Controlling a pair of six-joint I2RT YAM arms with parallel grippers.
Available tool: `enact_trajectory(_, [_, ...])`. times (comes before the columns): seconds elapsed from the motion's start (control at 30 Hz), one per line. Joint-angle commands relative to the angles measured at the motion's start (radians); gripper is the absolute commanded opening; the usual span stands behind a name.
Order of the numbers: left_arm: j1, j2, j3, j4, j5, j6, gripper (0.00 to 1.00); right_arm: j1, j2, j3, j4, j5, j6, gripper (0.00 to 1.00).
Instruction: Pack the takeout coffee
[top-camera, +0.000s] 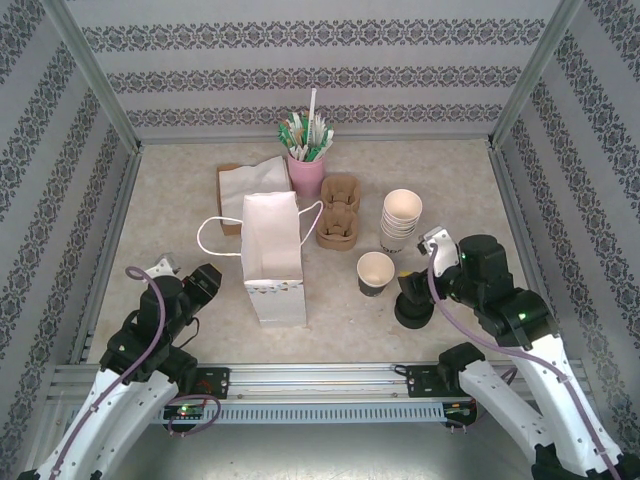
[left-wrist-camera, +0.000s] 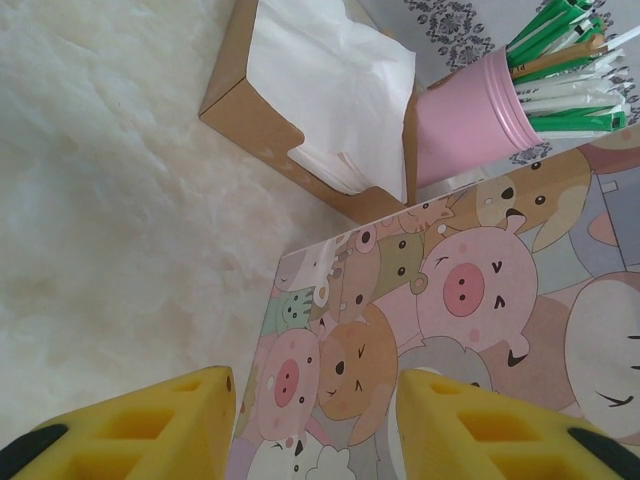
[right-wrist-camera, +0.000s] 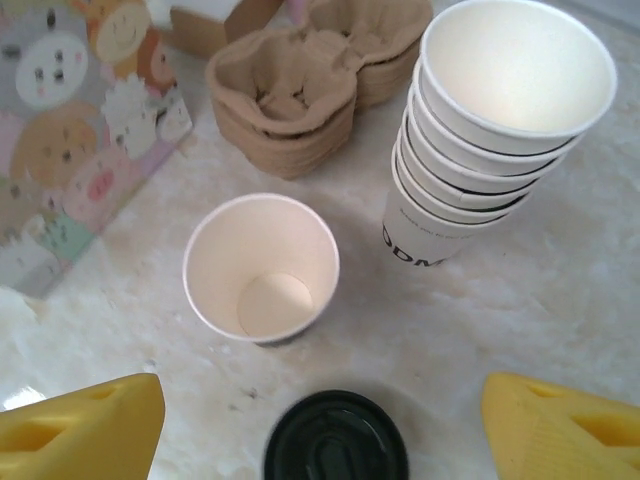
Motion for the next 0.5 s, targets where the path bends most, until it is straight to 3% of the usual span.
enact_trajectory(0.0, [-0.010, 0.003, -0.004, 0.055, 0.008, 0.035, 0.48, -0.051, 0.083, 0.012, -0.157, -0.083, -0.391, 0.85])
enact_trajectory(0.13, [-0.010, 0.006, -0.015, 0.092, 0.022, 0.064, 0.48, -0.039, 0.125, 0.010, -0.202, 0.005, -0.461, 0.88])
enact_trajectory(0.47, [-0.010, 0.032, 0.005, 0.125, 0.046, 0.139, 0.52, -0.032, 0.276, -0.004, -0.312, -0.022, -0.389, 0.97])
